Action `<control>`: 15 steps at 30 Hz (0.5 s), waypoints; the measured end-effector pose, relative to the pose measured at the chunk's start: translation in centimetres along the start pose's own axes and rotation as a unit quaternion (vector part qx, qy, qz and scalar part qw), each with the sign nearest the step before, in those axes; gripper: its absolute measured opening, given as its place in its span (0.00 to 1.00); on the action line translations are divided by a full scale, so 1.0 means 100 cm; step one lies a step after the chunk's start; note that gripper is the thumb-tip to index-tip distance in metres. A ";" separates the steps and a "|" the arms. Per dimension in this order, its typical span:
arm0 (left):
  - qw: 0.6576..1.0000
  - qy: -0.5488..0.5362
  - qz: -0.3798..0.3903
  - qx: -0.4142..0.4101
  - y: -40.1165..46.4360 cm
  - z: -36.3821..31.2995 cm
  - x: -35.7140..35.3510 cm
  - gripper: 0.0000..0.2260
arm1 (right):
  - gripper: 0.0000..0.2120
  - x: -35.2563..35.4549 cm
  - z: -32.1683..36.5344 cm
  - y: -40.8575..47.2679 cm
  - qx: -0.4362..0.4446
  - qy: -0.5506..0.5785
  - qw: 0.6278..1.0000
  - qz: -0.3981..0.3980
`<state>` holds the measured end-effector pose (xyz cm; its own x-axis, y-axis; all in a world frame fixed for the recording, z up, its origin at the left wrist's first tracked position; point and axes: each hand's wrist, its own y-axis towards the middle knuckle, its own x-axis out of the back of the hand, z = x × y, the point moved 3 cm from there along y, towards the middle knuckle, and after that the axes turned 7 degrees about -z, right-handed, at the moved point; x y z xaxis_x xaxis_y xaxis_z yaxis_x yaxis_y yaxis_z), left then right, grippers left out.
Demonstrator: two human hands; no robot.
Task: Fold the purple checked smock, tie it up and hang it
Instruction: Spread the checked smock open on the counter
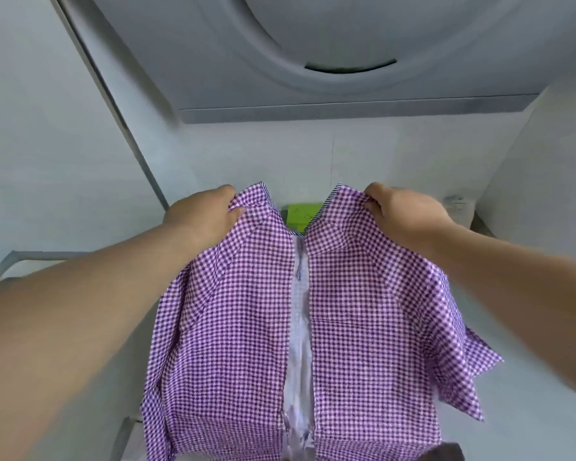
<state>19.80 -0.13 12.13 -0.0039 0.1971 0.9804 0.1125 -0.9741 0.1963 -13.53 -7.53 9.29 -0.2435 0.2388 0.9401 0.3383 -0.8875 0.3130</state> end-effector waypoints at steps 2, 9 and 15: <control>1.000 0.004 0.005 0.002 0.022 -0.004 -0.014 0.14 | 0.14 -0.022 -0.013 0.023 0.000 0.006 1.000 0.016; 0.999 0.018 0.030 0.004 0.069 -0.011 -0.063 0.16 | 0.13 -0.082 -0.037 0.061 -0.052 -0.021 0.998 0.037; 0.998 0.013 0.053 0.023 0.096 -0.005 -0.099 0.16 | 0.14 -0.125 -0.052 0.071 -0.184 0.044 0.976 0.104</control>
<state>20.39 -11.51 4.32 -0.0144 0.0896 0.9959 0.1582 -0.9832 0.0907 -12.80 -18.81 -0.93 -0.2878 0.0179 0.9575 0.0432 -0.9986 0.0317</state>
